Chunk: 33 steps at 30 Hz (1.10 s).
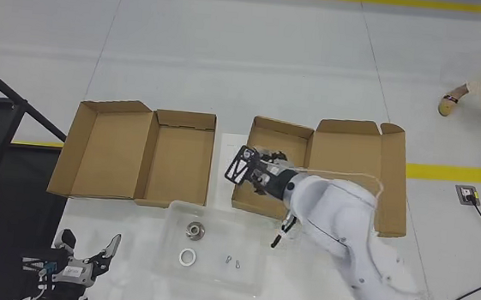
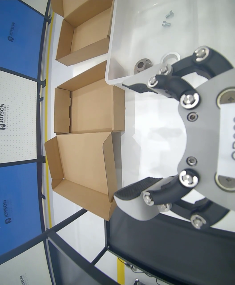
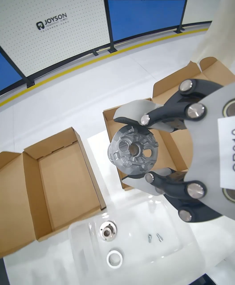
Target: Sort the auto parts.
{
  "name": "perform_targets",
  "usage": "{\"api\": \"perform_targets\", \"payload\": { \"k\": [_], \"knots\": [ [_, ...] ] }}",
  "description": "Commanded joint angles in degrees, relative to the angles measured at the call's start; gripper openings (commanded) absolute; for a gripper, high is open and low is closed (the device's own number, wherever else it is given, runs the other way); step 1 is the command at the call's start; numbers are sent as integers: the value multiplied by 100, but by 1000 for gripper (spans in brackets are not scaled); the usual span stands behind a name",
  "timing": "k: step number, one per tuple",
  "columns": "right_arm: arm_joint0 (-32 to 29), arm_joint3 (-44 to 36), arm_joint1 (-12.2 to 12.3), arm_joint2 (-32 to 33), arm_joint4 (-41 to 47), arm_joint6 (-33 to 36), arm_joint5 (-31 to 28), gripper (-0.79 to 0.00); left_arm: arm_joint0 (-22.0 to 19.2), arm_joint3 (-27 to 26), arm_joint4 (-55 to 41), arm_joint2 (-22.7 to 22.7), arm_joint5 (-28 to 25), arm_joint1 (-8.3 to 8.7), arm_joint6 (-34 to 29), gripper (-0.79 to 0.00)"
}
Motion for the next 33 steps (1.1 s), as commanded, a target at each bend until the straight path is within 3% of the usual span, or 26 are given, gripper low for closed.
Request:
{"api": "perform_targets", "payload": {
  "k": [1,16,19,33],
  "knots": [
    [205,366,-31,-15,12,-115,112,-785,0,0,1,0,0,0,0,0],
    [304,610,-59,-120,141,-301,-100,-785,0,0,1,0,0,0,0,0],
    [326,893,-97,-188,47,-301,273,-785,0,0,1,0,0,0,0,0],
    [1799,4521,-783,-1127,911,-1119,1400,-785,0,0,1,0,0,0,0,0]
  ]
}}
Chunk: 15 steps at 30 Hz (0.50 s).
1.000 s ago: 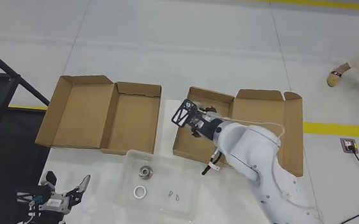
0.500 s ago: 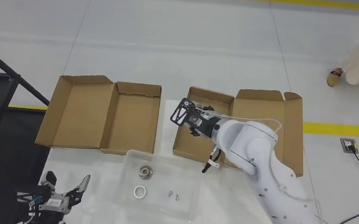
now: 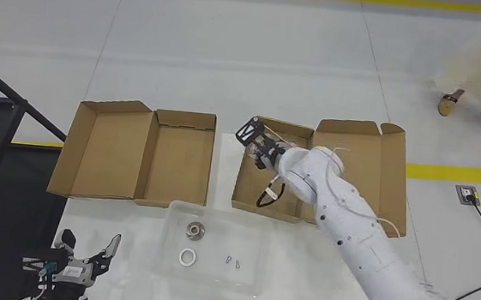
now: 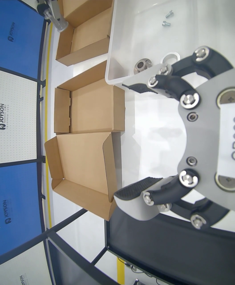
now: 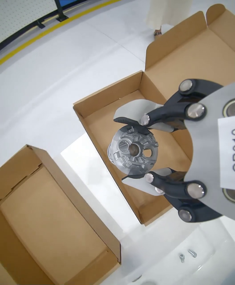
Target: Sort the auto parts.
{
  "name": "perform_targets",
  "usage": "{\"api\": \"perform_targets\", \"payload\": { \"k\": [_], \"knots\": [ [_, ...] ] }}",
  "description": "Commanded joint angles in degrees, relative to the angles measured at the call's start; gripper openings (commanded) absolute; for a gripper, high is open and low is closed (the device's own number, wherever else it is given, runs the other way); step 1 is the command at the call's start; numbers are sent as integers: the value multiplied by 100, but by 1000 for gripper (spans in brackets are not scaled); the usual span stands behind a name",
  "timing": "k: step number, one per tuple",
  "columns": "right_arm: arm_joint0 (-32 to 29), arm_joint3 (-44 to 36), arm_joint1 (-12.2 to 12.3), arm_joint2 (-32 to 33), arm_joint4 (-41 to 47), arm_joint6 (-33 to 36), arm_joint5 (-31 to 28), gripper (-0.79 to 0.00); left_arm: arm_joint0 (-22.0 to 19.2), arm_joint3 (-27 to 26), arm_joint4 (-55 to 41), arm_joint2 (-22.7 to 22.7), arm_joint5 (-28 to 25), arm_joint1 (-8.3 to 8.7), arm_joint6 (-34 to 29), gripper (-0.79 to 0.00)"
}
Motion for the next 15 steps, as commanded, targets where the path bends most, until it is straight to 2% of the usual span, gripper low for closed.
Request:
{"api": "perform_targets", "payload": {
  "k": [1,9,15],
  "knots": [
    [151,547,-119,-122,134,-188,117,-785,0,0,0,0,0,0,0,0],
    [541,1924,-551,-534,306,-559,559,-785,0,0,0,0,0,0,0,0],
    [750,2772,-830,-679,485,-728,617,-785,0,0,0,0,0,0,0,0]
  ]
}}
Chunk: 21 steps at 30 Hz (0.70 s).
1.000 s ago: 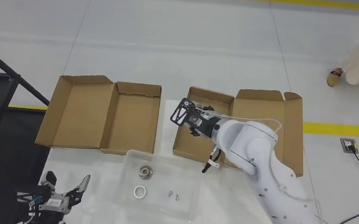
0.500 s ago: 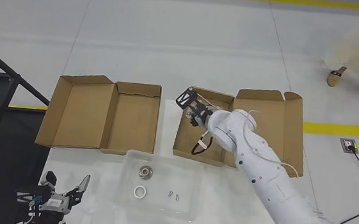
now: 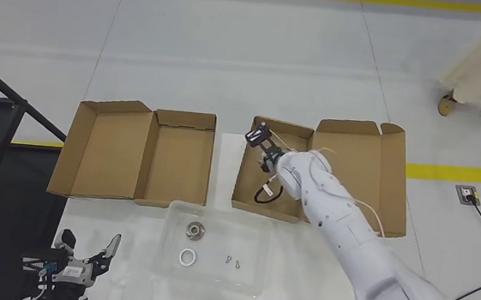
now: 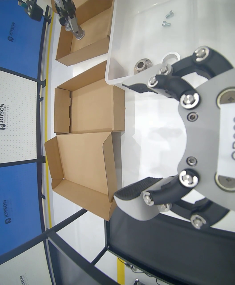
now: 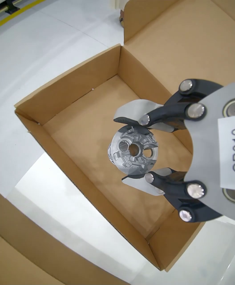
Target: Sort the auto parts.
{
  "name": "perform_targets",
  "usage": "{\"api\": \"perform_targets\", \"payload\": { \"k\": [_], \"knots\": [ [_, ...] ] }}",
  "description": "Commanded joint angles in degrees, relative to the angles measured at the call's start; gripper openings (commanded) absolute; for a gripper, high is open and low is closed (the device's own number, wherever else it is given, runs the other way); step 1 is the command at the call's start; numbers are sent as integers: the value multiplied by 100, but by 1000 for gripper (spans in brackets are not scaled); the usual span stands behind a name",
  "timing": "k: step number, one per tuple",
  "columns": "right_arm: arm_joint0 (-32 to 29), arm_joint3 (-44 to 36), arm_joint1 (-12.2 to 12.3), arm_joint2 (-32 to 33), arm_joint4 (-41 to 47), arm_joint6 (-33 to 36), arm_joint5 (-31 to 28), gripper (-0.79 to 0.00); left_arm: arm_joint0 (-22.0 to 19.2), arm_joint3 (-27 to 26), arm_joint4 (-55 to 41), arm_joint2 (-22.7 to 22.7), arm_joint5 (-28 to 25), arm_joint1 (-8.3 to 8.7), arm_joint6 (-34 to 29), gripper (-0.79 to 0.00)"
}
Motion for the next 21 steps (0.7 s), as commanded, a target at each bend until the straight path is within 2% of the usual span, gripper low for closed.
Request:
{"api": "perform_targets", "payload": {
  "k": [1,11,12,13,15,17,21],
  "knots": [
    [62,278,-80,-37,32,-67,-6,-785,0,0,0,0,0,0,0,0],
    [225,1079,-411,-182,59,-181,-6,-773,0,0,0,0,0,0,0,0],
    [238,1132,-436,-188,62,-180,-7,-637,0,0,0,0,0,0,0,0],
    [253,1179,-460,-193,63,-188,-6,-548,0,0,0,0,0,0,0,0],
    [280,1263,-503,-203,59,-197,-13,-456,0,0,0,0,0,0,0,0],
    [308,1342,-538,-203,66,-211,-43,-406,0,0,0,0,0,0,0,0],
    [355,1479,-589,-192,80,-271,-90,-394,0,0,0,0,0,0,0,0]
  ]
}}
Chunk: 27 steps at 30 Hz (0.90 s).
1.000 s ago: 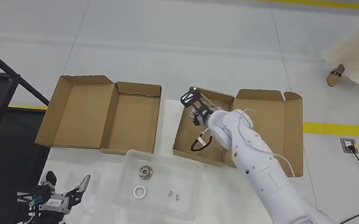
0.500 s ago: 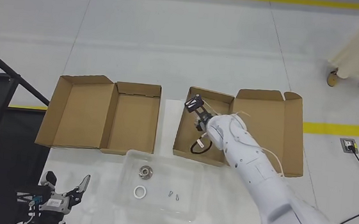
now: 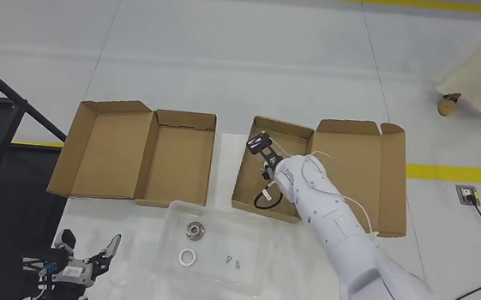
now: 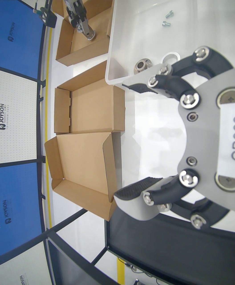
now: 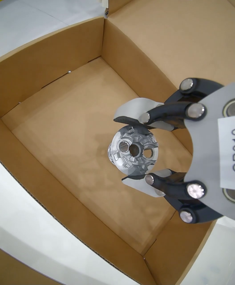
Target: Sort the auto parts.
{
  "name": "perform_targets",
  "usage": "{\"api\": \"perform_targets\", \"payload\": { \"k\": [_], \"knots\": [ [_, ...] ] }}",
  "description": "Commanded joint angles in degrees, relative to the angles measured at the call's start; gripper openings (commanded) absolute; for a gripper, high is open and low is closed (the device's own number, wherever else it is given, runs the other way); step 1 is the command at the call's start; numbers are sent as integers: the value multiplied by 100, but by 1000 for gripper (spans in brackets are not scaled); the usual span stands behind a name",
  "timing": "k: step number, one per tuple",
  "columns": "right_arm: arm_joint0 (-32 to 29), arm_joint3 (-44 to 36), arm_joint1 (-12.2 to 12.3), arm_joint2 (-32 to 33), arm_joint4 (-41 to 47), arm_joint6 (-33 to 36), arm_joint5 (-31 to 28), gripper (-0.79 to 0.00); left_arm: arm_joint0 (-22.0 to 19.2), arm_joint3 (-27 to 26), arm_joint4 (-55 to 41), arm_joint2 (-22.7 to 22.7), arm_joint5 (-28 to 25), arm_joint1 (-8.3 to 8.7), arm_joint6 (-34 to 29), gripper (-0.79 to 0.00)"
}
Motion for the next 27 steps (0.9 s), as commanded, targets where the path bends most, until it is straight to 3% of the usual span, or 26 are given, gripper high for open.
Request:
{"api": "perform_targets", "payload": {
  "k": [1,5,11,13,15,16,27],
  "knots": [
    [21,64,-19,9,6,-37,-9,-388,0,0,0,0,0,0,0,0],
    [54,149,-42,28,5,-93,-38,-394,0,0,0,0,0,0,0,0],
    [80,219,-59,54,-6,-134,-96,-317,0,0,0,0,0,0,0,0],
    [77,234,-65,60,-8,-125,-138,-259,0,0,0,0,0,0,0,0],
    [73,247,-69,65,-13,-123,-171,-142,0,0,0,0,0,0,0,0],
    [70,252,-73,68,-15,-117,-181,-12,0,0,0,0,0,0,0,0],
    [182,230,-37,202,78,-466,-335,0,0,0,0,0,0,0,0,0]
  ]
}}
